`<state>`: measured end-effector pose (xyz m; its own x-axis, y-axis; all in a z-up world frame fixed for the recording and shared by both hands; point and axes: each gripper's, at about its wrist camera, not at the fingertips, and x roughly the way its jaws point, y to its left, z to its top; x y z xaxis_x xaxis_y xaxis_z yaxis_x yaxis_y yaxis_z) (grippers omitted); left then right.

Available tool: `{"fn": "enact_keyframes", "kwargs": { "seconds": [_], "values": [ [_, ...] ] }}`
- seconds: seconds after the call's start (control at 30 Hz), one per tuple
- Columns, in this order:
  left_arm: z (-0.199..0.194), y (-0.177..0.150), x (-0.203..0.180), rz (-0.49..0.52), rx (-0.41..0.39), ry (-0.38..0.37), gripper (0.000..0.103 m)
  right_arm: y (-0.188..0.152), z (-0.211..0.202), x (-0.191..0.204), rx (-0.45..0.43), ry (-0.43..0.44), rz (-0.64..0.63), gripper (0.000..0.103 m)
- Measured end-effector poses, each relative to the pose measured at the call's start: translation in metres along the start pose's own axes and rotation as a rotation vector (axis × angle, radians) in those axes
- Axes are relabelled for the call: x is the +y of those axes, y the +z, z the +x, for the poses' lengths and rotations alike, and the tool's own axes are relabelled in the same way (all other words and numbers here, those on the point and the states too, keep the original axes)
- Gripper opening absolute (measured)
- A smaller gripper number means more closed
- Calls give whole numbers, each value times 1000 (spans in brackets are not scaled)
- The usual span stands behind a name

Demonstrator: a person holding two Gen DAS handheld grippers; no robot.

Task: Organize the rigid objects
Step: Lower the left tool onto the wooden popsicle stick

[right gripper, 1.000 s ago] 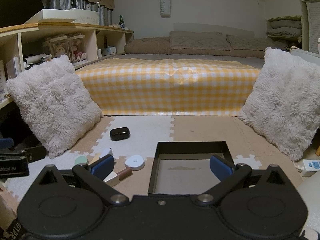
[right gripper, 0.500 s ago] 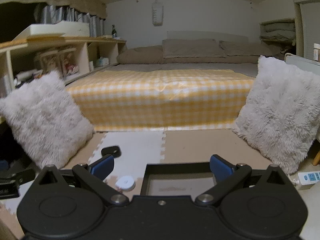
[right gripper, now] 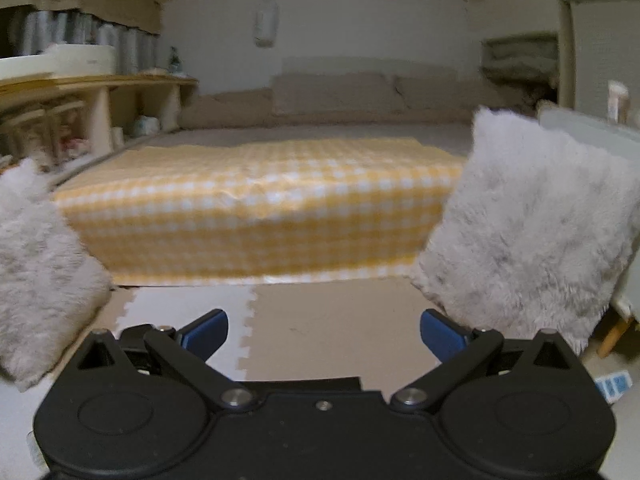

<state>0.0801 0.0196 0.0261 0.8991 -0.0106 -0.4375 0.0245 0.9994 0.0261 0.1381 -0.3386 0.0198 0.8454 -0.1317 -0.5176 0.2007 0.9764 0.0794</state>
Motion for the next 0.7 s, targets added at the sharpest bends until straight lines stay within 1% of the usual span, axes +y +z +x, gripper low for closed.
{"fn": "enact_keyframes", "kwargs": {
  "seconds": [0.07, 0.1, 0.17, 0.23, 0.27, 0.3, 0.33, 0.4, 0.43, 0.47, 0.5, 0.53, 0.57, 0.6, 0.67, 0.7],
  "values": [
    [11, 6, 4, -6, 18, -17, 103, -5, 17, -8, 22, -18, 11, 103],
    [16, 9, 5, 0, 29, -17, 103, -9, 28, -13, 49, -32, 13, 103],
    [28, 12, 6, 22, 46, 9, 103, -19, 42, -17, 92, -35, 15, 103],
    [41, 13, 7, 40, 66, 32, 103, -31, 55, -19, 157, -35, -5, 101],
    [51, 12, 7, 43, 90, 42, 103, -34, 59, -18, 184, -41, -26, 94],
    [58, 12, 9, 40, 114, 41, 103, -39, 66, -19, 218, -48, -50, 84],
    [67, 9, 12, 31, 147, 31, 103, -43, 70, -19, 250, -54, -61, 80],
    [86, 3, 18, 0, 217, -9, 103, -50, 80, -24, 311, -46, -56, 62],
    [94, -1, 20, -15, 253, -26, 102, -53, 84, -27, 341, -45, -48, 57],
    [103, -5, 23, -32, 290, -41, 97, -57, 88, -29, 376, -49, -41, 48],
    [110, -9, 25, -44, 325, -60, 93, -59, 90, -29, 400, -45, -37, 43],
    [117, -13, 29, -59, 358, -81, 84, -62, 93, -31, 427, -32, -29, 40],
    [124, -17, 31, -78, 388, -103, 78, -65, 97, -31, 451, -17, -19, 34],
    [129, -20, 34, -93, 411, -122, 76, -68, 100, -30, 471, -7, -15, 30],
    [139, -24, 37, -107, 449, -149, 66, -71, 107, -27, 524, -4, -19, 27],
    [144, -26, 38, -104, 463, -154, 64, -73, 109, -25, 543, -12, -29, 23]
  ]
}}
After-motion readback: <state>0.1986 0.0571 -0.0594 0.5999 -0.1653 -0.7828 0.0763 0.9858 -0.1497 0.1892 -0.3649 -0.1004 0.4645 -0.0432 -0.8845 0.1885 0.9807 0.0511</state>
